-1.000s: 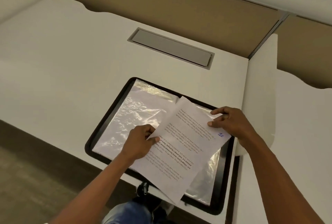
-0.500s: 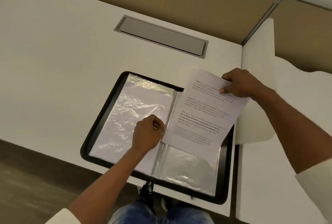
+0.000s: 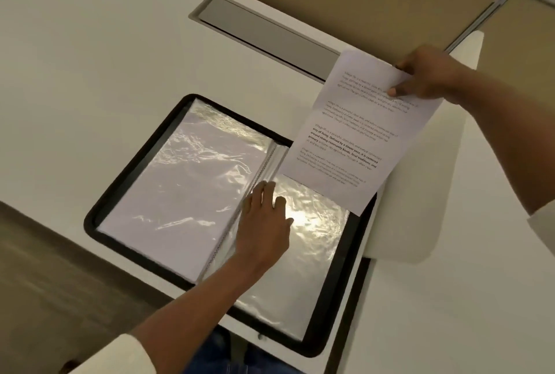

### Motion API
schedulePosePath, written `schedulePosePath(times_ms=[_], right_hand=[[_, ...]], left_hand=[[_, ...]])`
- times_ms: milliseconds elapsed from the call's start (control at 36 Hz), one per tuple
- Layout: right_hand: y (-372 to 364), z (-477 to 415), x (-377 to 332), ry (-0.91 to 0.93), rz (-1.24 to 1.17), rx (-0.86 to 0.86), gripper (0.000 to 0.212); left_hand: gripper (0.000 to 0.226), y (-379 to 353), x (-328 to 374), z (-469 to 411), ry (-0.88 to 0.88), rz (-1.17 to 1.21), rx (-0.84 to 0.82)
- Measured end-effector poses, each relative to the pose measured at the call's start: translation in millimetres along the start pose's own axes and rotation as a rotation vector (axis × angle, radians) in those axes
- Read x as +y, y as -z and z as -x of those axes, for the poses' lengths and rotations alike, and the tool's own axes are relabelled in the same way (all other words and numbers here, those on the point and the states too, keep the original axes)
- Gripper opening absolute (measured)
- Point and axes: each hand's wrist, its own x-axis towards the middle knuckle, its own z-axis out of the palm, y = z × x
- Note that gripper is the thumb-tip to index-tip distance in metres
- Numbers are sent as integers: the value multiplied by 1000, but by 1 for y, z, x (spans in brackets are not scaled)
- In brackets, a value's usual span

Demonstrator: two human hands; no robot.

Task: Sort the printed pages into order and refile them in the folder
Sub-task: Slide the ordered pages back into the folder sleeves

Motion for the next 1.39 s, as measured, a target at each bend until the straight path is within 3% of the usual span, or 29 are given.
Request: schedulePosePath(times_ms=[139, 333, 417, 667, 750, 889, 1083, 1389], right_hand=[[6, -20, 22, 29, -42, -30, 45], [16, -46, 43, 13, -39, -42, 15], [24, -55, 50, 39, -64, -14, 16], [47, -79, 73, 17, -166, -40, 14], [51, -85, 78, -12, -181, -67, 19], [49, -83, 76, -31, -277, -82, 8], [41, -76, 74, -77, -449, -123, 16], [22, -85, 70, -64, -648, -225, 20]], left_hand=[[53, -27, 46, -18, 32, -1, -20], [99, -40, 102, -42, 162, -74, -172], [112, -44, 117, -51, 198, -112, -232], [51, -33, 126, -52, 193, -15, -185], [28, -36, 124, -50, 183, 107, 15], [8, -27, 132, -47, 411, 326, 218], [3, -8, 128, -49, 722, 594, 240], [21, -1, 121, -36, 760, 634, 327]])
